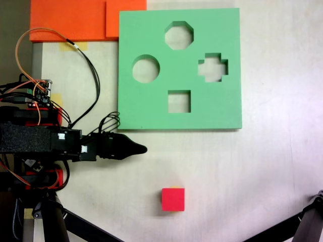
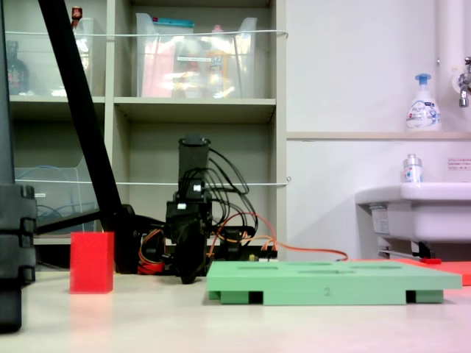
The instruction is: Put the square block into the corresponding hole
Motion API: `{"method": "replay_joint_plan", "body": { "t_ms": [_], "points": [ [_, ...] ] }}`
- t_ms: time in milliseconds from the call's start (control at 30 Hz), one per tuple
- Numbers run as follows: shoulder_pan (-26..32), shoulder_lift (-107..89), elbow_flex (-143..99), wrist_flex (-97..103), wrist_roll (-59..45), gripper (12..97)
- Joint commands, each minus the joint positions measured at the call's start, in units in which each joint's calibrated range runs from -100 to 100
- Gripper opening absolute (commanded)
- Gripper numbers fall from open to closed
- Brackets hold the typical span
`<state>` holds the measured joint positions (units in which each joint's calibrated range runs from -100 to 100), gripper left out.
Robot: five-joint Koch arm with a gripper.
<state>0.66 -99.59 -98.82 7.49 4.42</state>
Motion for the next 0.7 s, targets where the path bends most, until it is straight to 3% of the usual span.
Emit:
{"method": "replay_joint_plan", "body": {
  "t_ms": [0, 333, 533, 667],
  "points": [
    [0.1, -0.4, -1.2, -5.2, -0.4, 48.6],
    [0.2, -0.4, -1.2, -5.4, 0.0, 48.5],
    [-2.8, -0.4, -1.2, -4.0, 18.6, 49.0],
    [-6.4, -0.4, 2.1, -12.2, 27.7, 42.9]
  ]
}}
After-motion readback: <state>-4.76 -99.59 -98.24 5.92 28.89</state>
